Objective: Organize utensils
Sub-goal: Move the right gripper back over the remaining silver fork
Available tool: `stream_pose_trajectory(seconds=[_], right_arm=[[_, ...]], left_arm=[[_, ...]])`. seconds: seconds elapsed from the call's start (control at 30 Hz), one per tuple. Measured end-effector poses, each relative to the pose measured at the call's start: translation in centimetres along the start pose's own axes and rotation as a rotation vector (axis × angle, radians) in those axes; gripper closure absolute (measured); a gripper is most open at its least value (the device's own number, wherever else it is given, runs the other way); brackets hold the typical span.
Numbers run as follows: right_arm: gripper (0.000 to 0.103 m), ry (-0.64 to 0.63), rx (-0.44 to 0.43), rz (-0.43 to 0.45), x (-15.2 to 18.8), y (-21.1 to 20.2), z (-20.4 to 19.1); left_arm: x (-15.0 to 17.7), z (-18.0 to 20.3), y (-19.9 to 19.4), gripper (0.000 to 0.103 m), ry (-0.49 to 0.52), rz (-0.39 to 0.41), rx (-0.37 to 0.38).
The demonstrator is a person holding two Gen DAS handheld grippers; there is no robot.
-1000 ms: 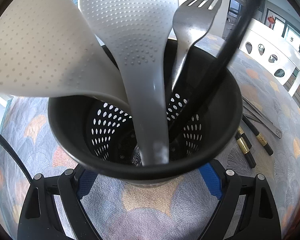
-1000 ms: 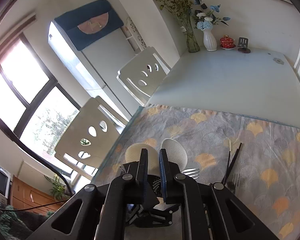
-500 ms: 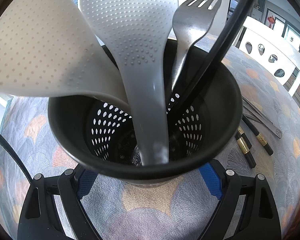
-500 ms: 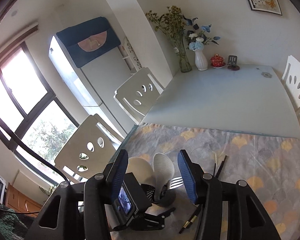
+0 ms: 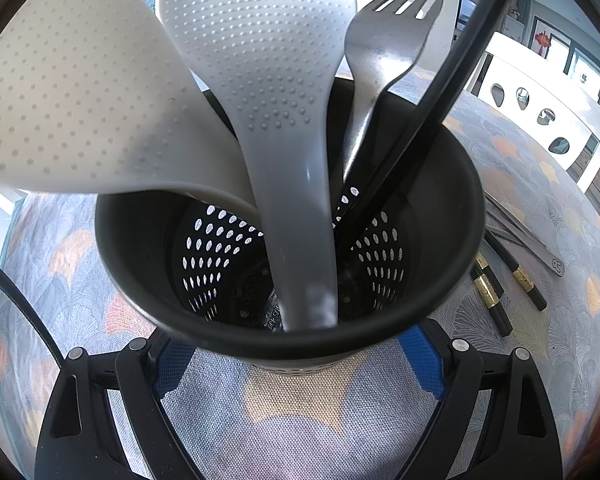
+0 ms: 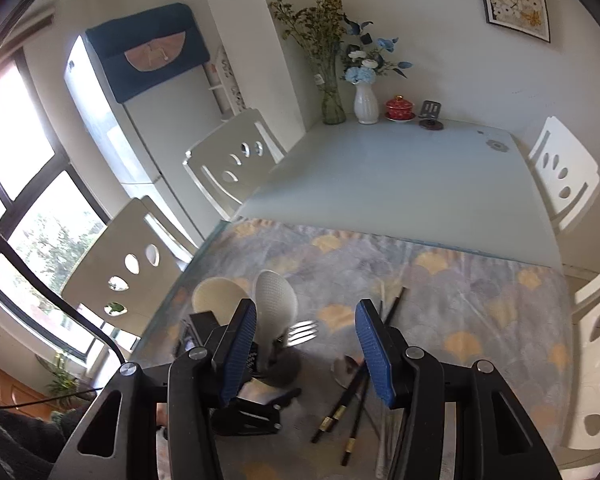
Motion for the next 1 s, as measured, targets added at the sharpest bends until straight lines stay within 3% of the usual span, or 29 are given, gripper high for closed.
stream_pose_trajectory(seconds=[0.7,0.87,1.0], right_arm=[[0.053,0.101,0.220,-0.123,5.0,0.0,6.0],[0.053,0.144,0.251,-0.165,6.8,0.9,7.9],[0.053,0.230,0.222,-0.206,8.6,2.0,10.1]], left_arm=[[-0.1,-0.1,0.0,0.012,0.002,-0.004,-0.001],[-0.1,-0.1,0.0,0.012,0.002,-0.003,0.000],[-0.1,-0.1,0.0,0.012,0.002,-0.003,0.000]])
Point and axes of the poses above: each gripper's, at about its wrist camera, not at the fingertips, and y roughly the way its jaws point, z to its right, x to its underside, the point moved 4 cm from there along y, roughly the way its jaws point, and after that the axes turned 6 degrees about x, right-handed, at the moved point
